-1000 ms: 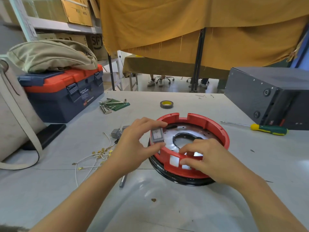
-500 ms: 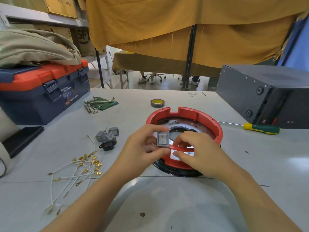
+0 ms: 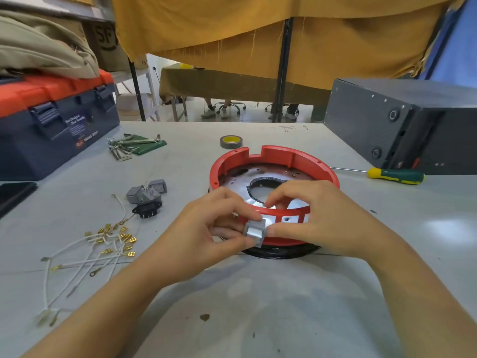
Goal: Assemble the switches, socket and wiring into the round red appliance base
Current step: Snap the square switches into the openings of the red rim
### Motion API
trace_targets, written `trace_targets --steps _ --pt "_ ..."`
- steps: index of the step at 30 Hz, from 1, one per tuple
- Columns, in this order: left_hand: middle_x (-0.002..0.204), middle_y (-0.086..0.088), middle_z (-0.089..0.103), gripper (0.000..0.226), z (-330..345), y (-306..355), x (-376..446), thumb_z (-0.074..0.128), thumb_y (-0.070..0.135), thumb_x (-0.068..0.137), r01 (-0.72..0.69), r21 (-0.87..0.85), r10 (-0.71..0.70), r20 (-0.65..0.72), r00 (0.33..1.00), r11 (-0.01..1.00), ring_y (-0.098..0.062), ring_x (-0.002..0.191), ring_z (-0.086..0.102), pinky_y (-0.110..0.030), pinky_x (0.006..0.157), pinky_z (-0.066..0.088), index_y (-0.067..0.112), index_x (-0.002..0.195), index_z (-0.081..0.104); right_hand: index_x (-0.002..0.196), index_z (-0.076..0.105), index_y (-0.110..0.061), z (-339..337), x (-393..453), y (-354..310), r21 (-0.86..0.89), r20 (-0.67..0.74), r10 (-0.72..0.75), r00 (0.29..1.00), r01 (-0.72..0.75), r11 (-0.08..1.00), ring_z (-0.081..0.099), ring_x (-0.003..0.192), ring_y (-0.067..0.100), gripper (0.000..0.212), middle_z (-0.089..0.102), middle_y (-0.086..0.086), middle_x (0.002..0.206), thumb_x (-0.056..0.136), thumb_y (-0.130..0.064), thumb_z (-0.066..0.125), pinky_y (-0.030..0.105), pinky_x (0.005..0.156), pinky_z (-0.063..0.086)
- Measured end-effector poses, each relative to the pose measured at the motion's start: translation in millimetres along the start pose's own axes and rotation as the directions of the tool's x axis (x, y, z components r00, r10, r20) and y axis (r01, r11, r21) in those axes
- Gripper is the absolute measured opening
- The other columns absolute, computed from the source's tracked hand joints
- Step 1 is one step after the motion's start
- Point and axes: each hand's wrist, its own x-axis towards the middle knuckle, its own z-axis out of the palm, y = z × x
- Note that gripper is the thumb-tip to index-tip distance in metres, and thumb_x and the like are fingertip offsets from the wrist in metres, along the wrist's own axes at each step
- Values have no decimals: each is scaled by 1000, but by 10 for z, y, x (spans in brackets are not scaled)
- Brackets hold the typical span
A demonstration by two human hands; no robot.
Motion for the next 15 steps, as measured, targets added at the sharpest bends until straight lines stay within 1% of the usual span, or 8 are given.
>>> trace_targets --steps 2,4,7,9,12,15 --pt "100 3 61 27 38 7 -11 73 13 73 -24 52 25 -24 999 998 -11 87 70 -22 79 56 15 100 69 88 63 -36 -2 -9 13 -43 18 9 1000 -8 999 55 86 -4 28 61 -23 85 67 -53 69 13 69 46" --pt "100 -1 63 27 70 8 -16 74 10 73 -48 104 53 -49 997 993 -8 85 69 -21 78 56 11 99 69 90 60 -36 -12 -21 22 -84 45 6 999 -2 996 54 86 -3 28 60 -23 87 69 -51 69 19 71 47" --pt "99 0 64 26 99 12 -12 77 7 74 -93 240 110 -59 992 966 -7 83 67 -20 73 56 12 99 70 94 56 -38 -50 -41 30 -87 92 9 996 -1 996 53 87 -3 34 58 -23 91 68 -51 73 18 71 47" --pt "98 1 64 25 117 14 -6 77 13 75 -118 336 144 -54 988 934 -10 82 64 -24 70 55 13 99 70 93 54 -39 -51 -49 24 -82 105 11 994 -2 997 53 85 -3 40 58 -22 89 63 -56 75 16 68 46" --pt "95 1 65 24 151 13 -1 74 17 74 -120 371 161 -82 983 921 -9 80 62 -26 69 52 14 98 71 93 54 -37 -25 -45 23 -66 96 18 995 -12 998 53 85 -4 45 58 -21 88 61 -58 76 16 65 48" --pt "90 1 64 24 196 18 2 72 16 73 -120 389 181 -124 976 913 -5 78 60 -22 69 51 15 97 70 91 54 -34 -4 -39 38 -55 82 13 997 -8 998 53 85 -1 42 58 -18 87 62 -56 76 18 67 47"
